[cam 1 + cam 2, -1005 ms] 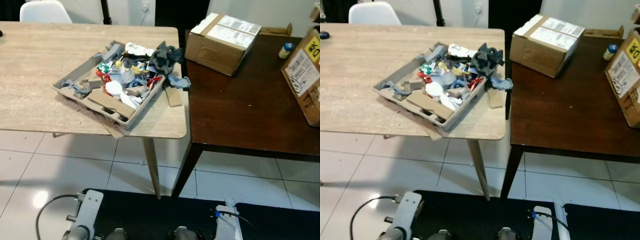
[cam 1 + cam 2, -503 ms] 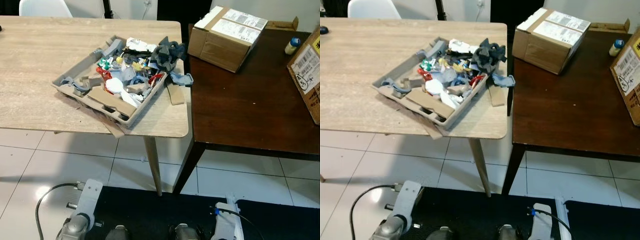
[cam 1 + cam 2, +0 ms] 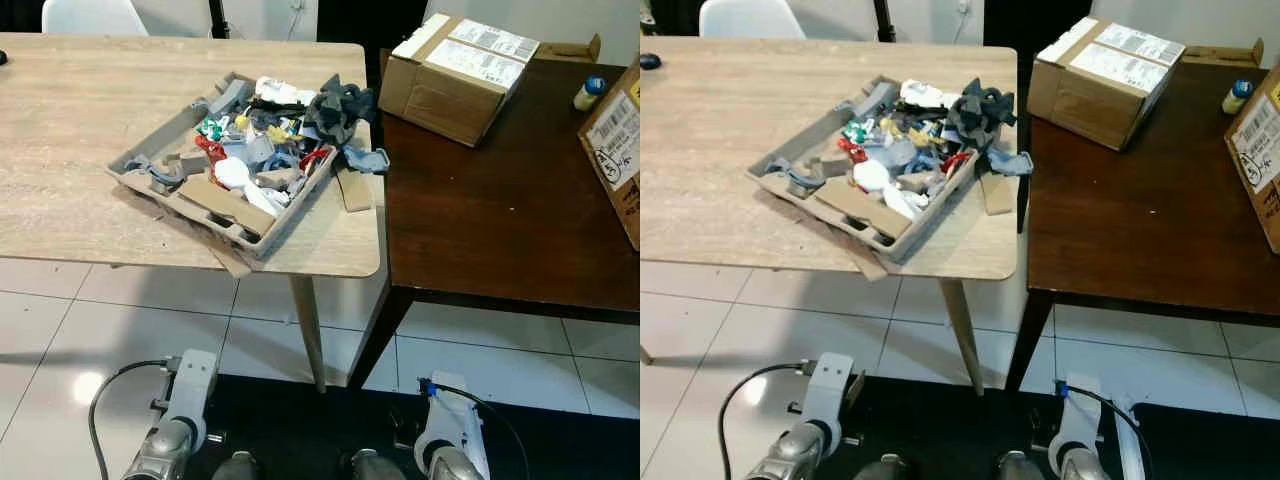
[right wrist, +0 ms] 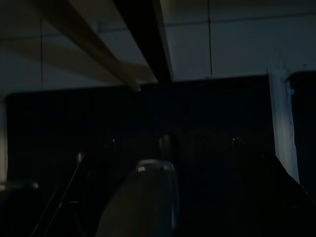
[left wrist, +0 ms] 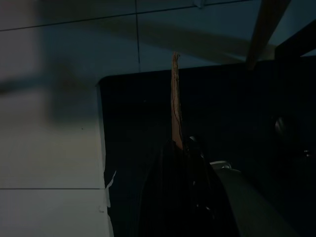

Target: Picking trash to rubbish bin

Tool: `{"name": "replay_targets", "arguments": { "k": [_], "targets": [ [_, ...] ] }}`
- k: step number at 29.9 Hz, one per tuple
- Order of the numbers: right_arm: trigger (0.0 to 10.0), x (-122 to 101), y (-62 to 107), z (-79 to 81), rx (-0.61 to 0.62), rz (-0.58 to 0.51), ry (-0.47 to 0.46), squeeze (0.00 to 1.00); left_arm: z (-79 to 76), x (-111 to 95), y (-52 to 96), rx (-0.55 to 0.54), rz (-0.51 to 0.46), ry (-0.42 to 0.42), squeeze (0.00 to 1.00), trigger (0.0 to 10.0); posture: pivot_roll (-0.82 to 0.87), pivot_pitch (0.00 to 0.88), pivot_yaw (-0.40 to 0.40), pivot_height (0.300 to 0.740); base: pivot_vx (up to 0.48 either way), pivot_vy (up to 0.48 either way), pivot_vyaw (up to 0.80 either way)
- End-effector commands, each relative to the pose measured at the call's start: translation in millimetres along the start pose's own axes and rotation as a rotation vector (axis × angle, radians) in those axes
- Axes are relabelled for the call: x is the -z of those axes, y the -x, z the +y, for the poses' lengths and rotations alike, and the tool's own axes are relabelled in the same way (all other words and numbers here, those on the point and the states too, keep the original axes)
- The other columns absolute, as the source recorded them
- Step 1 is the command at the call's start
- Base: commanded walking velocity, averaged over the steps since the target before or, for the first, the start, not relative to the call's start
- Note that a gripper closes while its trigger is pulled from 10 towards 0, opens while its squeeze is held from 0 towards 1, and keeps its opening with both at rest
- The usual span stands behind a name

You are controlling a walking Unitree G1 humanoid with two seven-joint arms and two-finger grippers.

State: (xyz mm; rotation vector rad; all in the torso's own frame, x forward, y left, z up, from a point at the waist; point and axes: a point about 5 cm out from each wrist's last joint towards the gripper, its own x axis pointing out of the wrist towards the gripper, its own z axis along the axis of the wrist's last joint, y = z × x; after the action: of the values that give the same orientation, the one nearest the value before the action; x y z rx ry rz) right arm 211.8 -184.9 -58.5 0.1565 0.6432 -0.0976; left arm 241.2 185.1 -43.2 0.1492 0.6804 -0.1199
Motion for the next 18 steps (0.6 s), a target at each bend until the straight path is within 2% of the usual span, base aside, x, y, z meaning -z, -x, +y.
{"name": "replay_targets", "arguments": {
  "k": [1,7,14,18],
  "targets": [
    [10.0,15.6,5.6,-4.0,0.008,0.059,-0.003,0.00,-4.4,17.3,4.2,0.021,0.059,-0.016,0.00,10.0,0.07,0.194,0.041,0.740,0.000,0.000,0.00],
    [10.0,17.4,8.2,-13.6,0.023,0.062,-0.002,0.00,-1.8,16.6,4.4,-0.003,0.052,-0.082,0.00,10.0,0.07,0.190,0.053,0.740,0.000,0.000,0.00],
    [10.0,11.6,6.6,-16.3,0.020,0.042,-0.003,0.00,-2.5,15.4,3.8,0.003,0.051,-0.097,0.00,10.0,0.07,0.200,0.057,0.740,0.000,0.000,0.00],
    [10.0,20.2,6.2,2.4,-0.042,0.084,0.030,0.00,14.3,19.4,7.7,-0.054,0.060,-0.069,0.00,10.0,0.09,0.219,0.038,0.740,0.000,0.000,0.00]
  ]
}}
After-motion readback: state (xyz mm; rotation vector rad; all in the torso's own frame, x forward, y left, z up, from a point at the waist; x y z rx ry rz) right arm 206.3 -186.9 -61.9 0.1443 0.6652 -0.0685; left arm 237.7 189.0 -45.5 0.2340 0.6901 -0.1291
